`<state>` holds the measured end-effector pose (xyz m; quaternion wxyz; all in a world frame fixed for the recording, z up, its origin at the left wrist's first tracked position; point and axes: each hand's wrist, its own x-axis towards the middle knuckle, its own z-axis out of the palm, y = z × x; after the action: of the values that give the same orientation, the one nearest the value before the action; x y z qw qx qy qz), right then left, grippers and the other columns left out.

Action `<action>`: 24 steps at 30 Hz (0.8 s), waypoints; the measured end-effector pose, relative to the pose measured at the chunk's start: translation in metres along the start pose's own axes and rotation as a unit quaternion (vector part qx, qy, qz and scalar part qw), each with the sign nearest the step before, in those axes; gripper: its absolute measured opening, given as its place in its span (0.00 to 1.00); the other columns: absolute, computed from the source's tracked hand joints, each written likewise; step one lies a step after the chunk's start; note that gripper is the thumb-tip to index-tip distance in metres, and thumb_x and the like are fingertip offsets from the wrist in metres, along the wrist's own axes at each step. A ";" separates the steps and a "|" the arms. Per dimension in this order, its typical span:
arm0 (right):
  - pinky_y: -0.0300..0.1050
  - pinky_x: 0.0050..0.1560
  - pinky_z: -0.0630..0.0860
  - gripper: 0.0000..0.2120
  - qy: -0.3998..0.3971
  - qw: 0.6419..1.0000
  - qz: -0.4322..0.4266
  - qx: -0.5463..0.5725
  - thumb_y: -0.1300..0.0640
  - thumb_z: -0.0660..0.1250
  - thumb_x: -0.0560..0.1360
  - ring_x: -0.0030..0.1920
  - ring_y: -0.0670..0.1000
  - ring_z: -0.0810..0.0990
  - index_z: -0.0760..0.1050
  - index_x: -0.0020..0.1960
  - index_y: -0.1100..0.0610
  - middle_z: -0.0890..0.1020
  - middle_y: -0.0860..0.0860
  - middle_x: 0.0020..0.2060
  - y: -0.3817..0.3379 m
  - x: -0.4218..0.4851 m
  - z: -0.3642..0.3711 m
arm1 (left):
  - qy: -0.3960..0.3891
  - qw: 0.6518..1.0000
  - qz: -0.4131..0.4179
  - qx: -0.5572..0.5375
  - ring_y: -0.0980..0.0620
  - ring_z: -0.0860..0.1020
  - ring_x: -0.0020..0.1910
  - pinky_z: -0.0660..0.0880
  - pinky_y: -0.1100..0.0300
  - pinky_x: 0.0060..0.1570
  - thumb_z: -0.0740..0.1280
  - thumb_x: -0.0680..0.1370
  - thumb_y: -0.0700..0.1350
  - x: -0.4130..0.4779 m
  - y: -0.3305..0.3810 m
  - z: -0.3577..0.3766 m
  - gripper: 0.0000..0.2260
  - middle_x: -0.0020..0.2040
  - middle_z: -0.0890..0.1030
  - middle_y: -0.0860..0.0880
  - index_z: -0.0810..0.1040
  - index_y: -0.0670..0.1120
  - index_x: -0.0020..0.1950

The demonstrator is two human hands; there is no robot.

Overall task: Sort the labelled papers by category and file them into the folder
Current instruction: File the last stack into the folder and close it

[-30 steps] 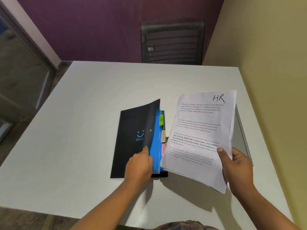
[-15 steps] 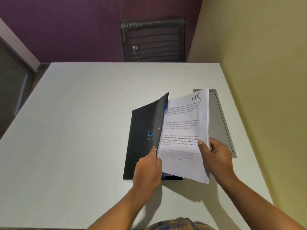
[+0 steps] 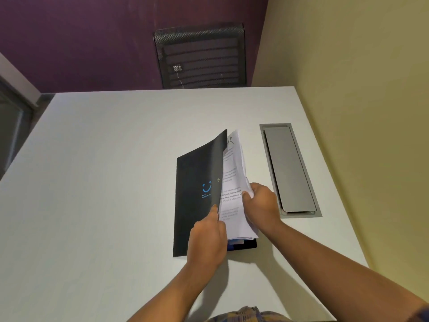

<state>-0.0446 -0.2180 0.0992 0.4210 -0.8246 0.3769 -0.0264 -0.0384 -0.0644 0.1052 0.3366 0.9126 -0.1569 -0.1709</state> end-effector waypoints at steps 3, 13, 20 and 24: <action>0.42 0.42 0.73 0.12 -0.028 0.996 0.024 -0.083 0.54 0.63 0.81 0.49 0.58 0.82 0.79 0.61 0.58 0.84 0.56 0.54 -0.008 0.002 0.010 | 0.004 1.000 0.001 0.008 0.51 0.79 0.39 0.75 0.62 0.35 0.53 0.82 0.42 0.003 0.002 0.002 0.19 0.49 0.84 0.47 0.70 0.48 0.72; 0.44 0.42 0.75 0.06 -0.074 0.965 0.055 -0.245 0.57 0.67 0.79 0.50 0.55 0.81 0.75 0.55 0.58 0.82 0.54 0.51 -0.020 0.017 0.028 | -0.030 1.000 -0.005 -0.002 0.48 0.82 0.42 0.81 0.51 0.47 0.53 0.82 0.40 0.002 0.011 0.017 0.21 0.45 0.84 0.45 0.69 0.48 0.74; 0.46 0.43 0.76 0.02 -0.097 0.981 0.061 -0.155 0.63 0.66 0.76 0.43 0.54 0.78 0.75 0.48 0.58 0.79 0.53 0.42 0.001 0.031 0.029 | -0.048 0.998 -0.003 -0.038 0.49 0.83 0.45 0.81 0.53 0.49 0.53 0.83 0.40 0.006 0.012 0.026 0.21 0.48 0.84 0.44 0.66 0.48 0.77; 0.50 0.52 0.81 0.05 -0.086 0.989 0.097 -0.073 0.65 0.66 0.75 0.48 0.56 0.81 0.77 0.42 0.58 0.84 0.56 0.45 0.021 0.034 0.021 | -0.072 0.996 0.013 -0.049 0.54 0.83 0.50 0.81 0.60 0.50 0.58 0.84 0.52 0.007 0.015 0.036 0.22 0.53 0.83 0.50 0.64 0.50 0.77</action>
<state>-0.0251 -0.2327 0.0615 0.3913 -0.8117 0.4186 0.1135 -0.0501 -0.0978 0.0876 0.3713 0.8782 -0.1838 -0.2389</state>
